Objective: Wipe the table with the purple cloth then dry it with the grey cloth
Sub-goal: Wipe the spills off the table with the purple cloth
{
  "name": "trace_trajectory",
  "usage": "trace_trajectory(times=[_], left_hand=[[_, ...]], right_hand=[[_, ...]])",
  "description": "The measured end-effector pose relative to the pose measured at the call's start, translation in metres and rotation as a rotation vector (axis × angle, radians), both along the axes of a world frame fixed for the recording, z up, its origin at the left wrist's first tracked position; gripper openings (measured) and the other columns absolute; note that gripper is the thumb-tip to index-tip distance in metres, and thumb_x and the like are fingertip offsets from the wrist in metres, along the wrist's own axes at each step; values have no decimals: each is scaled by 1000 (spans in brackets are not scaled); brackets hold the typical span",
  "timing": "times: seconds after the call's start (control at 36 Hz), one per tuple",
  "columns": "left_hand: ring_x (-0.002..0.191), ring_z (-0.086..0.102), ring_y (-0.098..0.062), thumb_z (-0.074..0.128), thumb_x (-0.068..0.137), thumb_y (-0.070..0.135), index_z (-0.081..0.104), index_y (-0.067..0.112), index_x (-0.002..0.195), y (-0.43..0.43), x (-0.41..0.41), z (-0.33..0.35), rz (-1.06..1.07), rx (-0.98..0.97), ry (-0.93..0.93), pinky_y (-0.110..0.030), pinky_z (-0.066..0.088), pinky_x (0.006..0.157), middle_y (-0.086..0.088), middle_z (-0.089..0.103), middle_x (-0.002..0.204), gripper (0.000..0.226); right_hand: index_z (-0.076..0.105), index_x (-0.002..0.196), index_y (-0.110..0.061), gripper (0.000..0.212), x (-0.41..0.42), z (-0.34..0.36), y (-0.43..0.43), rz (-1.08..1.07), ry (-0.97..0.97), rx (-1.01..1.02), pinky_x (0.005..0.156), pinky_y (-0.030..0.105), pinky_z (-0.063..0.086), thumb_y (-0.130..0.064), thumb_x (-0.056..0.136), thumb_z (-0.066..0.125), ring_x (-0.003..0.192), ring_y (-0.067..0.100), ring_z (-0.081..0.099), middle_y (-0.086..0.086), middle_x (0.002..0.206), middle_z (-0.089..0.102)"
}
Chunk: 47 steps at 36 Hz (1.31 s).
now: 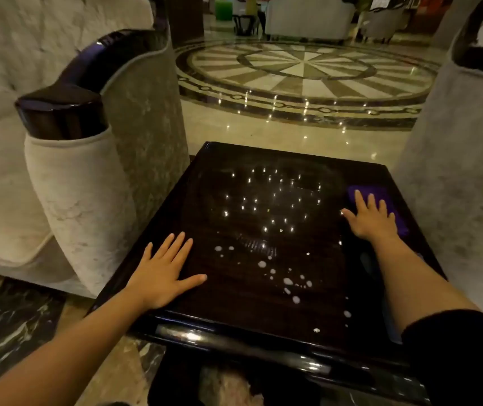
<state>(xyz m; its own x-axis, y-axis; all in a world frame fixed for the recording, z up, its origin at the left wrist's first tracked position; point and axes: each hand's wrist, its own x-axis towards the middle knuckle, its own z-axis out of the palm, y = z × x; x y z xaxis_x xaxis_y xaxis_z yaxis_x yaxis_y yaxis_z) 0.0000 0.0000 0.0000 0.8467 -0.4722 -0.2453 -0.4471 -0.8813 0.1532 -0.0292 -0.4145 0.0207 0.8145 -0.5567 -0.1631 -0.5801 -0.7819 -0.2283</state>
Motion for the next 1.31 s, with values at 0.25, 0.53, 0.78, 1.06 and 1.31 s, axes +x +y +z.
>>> trace_trajectory(times=[0.25, 0.53, 0.78, 1.06, 1.31], left_hand=[[139, -21, -10, -17, 35, 93, -12, 24, 142, -1, 1, -4, -25, -4, -37, -45, -10, 115, 5, -19, 152, 128], [140, -19, -12, -1, 50, 89, -9, 23, 143, -2, 1, -4, -29, -17, -53, -45, -10, 115, 4, -15, 155, 114], [141, -18, -14, 24, 80, 71, -8, 22, 144, 1, 1, -4, -34, -38, -49, -46, -11, 115, 1, -15, 155, 86], [141, -18, -14, 24, 81, 70, -8, 22, 144, 1, 2, -5, -35, -35, -52, -45, -12, 114, 1, -14, 155, 86], [141, -18, -14, 25, 80, 71, -8, 23, 144, -1, 2, -6, -30, -27, -55, -45, -12, 114, 2, -14, 155, 86]], right_hand=[[10, 143, -7, 55, 2, -1, 0, -54, -49, -13, 115, 49, 9, -11, 93, 35, 141, 35, 8, 13, 155, 9], [16, 141, -7, 51, 5, -3, 22, 61, -84, -14, 114, 49, 11, -7, 93, 31, 140, 36, 13, 14, 154, 15], [20, 141, -11, 45, 27, -4, 89, 297, -109, 66, 114, 45, 12, -13, 97, 28, 141, 30, 14, 10, 154, 18], [17, 142, -16, 45, 65, -5, 157, 494, -75, 157, 116, 39, 7, -15, 98, 25, 143, 26, 9, 5, 156, 13], [18, 142, -19, 47, 78, -3, 181, 591, -51, 210, 116, 36, 5, -16, 97, 28, 143, 22, 8, 3, 155, 14]])
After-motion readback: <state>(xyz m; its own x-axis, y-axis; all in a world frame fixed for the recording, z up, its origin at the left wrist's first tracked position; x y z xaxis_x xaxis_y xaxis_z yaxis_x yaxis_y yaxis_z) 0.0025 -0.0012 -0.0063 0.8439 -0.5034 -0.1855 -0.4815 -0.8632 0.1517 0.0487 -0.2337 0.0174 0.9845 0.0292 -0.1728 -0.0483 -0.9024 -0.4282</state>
